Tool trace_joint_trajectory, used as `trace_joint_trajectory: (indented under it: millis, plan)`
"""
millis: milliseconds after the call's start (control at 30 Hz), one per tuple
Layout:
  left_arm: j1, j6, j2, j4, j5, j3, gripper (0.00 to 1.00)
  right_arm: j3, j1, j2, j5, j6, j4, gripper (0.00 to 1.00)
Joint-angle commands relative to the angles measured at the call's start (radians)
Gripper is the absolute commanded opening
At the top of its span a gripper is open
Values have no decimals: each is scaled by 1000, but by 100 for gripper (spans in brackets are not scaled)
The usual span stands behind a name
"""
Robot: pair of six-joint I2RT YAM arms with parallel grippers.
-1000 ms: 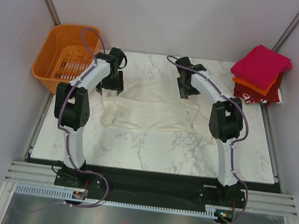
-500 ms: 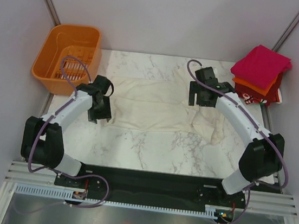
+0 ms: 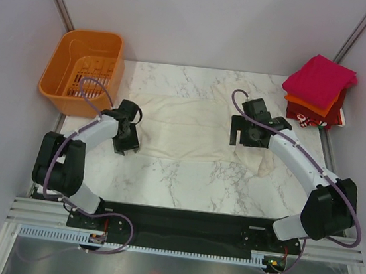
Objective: Fold and stack the t-shirts
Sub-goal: Fold the tshirt
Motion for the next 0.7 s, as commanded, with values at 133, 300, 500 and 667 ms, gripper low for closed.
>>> trace_joint_trajectory:
  millis: [133,300,500,667]
  plan:
    - [-6,-62,61,75,-92,14,50,-17,0,-41,-22,-13,25,94]
    - [-6,-55,61,91,-104,24,18,-34,0,-43,-16,-17,28,94]
    - [-8,-21,10,77,-29,49,2,-54,0,-33,24,-14,32,94]
    - [-3,54,-51,-72,-78,129,2,-74,0,-7,45,-7,31,94]
